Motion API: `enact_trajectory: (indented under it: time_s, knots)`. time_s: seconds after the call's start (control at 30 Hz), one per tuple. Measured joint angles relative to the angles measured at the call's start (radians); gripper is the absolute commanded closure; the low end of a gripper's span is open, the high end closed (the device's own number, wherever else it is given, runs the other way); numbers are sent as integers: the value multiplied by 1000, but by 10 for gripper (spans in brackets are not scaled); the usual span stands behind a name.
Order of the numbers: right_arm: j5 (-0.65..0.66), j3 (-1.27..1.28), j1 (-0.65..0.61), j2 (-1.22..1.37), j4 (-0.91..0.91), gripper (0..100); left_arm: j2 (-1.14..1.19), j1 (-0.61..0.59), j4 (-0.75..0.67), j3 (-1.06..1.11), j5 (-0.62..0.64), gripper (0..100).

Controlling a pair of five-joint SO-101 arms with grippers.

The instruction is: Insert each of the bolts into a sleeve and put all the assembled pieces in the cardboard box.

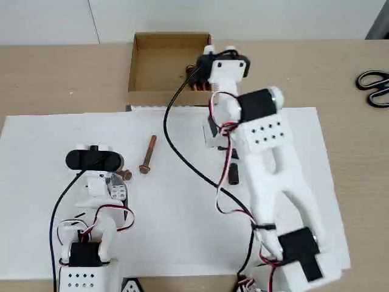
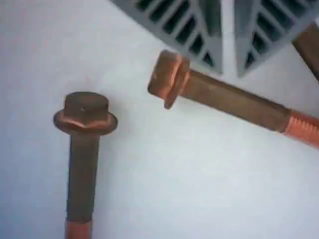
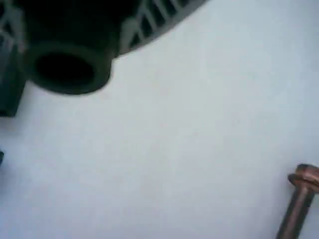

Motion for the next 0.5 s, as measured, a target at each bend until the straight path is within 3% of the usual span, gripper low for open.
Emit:
enact_trajectory:
  time_s: [0.17,0.33,0.5]
  knots:
    - [-3,166,-2,-218,2,995,0,15,18,-178,86,994]
    - [-3,373,71,-439,2,995,61,14,160,-344,84,994]
    - [-3,580,190,-615,2,995,273,-94,270,-554,157,994]
